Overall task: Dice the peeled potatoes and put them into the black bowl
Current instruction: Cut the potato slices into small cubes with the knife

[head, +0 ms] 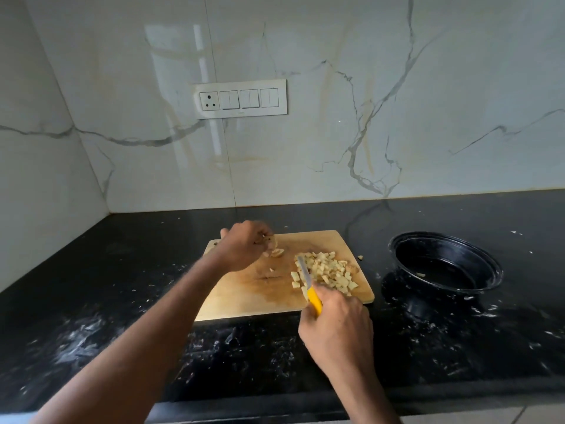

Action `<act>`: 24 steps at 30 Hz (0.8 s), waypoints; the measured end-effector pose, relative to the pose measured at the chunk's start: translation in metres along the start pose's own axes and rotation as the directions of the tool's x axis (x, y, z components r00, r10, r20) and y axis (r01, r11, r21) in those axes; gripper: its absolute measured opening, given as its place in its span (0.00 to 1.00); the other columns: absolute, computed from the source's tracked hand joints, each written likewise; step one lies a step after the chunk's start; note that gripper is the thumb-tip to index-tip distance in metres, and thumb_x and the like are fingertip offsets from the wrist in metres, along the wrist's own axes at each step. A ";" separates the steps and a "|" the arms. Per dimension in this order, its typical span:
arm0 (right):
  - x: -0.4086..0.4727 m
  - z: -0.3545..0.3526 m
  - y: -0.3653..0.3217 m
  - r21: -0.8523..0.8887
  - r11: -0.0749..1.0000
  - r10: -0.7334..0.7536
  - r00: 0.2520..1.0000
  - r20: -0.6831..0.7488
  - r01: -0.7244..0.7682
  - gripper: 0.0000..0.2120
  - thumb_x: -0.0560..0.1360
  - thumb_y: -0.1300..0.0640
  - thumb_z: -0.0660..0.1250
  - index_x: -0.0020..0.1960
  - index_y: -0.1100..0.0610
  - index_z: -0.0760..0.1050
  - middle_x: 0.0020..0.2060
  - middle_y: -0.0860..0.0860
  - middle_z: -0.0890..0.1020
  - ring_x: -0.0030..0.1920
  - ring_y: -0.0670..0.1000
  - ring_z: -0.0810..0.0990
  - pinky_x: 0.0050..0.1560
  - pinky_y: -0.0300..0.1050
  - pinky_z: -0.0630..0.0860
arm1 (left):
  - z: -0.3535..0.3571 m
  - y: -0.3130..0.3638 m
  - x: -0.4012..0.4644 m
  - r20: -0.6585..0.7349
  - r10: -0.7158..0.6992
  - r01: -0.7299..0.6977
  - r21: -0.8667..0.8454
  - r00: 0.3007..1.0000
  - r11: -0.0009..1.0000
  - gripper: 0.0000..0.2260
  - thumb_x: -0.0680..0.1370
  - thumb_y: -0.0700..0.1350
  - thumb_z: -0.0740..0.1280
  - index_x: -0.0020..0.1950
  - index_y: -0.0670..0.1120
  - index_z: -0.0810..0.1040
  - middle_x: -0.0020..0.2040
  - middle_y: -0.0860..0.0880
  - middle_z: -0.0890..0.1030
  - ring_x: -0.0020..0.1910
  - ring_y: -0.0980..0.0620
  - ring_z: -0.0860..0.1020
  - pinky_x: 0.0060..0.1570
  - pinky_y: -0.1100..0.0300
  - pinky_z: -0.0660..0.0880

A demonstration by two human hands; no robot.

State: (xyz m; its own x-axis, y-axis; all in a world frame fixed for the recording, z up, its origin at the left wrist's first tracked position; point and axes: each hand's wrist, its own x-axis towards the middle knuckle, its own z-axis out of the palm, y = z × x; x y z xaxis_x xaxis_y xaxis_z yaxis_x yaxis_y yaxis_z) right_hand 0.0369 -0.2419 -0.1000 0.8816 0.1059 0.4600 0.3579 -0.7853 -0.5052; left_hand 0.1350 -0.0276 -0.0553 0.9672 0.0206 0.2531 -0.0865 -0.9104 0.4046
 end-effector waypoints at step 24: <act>-0.002 0.002 -0.006 -0.152 0.977 -0.143 0.988 0.064 0.152 0.19 0.78 0.49 0.65 0.69 0.45 0.76 0.42 0.44 0.85 0.39 0.45 0.83 0.39 0.36 0.79 | 0.014 -0.042 -0.043 -0.221 -0.041 -0.042 -0.361 0.974 0.932 0.06 0.73 0.54 0.76 0.38 0.55 0.84 0.37 0.57 0.84 0.41 0.55 0.80 0.51 0.46 0.73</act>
State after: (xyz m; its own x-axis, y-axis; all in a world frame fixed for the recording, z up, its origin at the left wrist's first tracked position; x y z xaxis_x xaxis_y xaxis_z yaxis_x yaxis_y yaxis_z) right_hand 0.0336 -0.2363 -0.0989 0.8392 0.2564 0.4795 0.4363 -0.8439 -0.3123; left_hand 0.1005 0.0034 -0.0957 0.8931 0.1490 0.4244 -0.2078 -0.7000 0.6832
